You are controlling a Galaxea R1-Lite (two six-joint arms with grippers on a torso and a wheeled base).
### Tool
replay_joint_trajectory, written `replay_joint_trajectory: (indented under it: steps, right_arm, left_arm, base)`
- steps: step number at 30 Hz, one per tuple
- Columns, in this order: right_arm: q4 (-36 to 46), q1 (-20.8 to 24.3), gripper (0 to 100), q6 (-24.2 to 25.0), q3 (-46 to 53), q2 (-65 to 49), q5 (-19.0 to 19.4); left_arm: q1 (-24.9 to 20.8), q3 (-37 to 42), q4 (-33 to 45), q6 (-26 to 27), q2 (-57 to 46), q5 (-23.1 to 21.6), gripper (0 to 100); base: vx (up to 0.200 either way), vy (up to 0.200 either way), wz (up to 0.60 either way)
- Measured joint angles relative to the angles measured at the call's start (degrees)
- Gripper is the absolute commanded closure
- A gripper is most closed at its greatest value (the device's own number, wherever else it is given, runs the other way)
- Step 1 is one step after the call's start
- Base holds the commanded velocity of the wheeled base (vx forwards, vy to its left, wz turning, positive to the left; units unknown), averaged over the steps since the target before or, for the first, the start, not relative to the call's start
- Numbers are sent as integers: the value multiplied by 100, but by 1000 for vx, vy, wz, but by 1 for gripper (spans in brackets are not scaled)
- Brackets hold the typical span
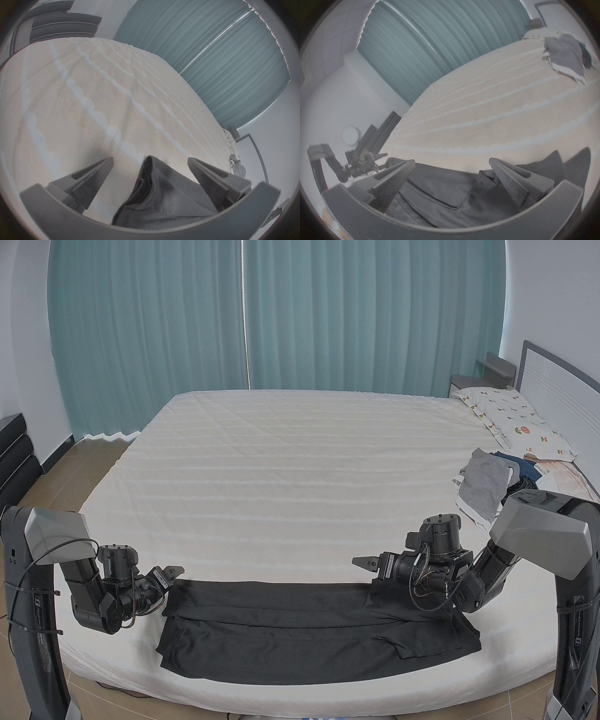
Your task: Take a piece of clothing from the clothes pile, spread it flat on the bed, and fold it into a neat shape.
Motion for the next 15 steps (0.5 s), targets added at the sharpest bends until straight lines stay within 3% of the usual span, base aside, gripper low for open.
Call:
replay_joint_trajectory:
  steps: [8,15]
  right_arm:
    - [59,138,0,-1484,-17,63,-591]
    - [444,335,0,-2063,-243,265,-755]
  left_arm:
    - [0,-2,2,0,0,0,0]
    - [0,-2,0,0,0,0,0]
  base:
    - [0,0,0]
    - [0,0,0]
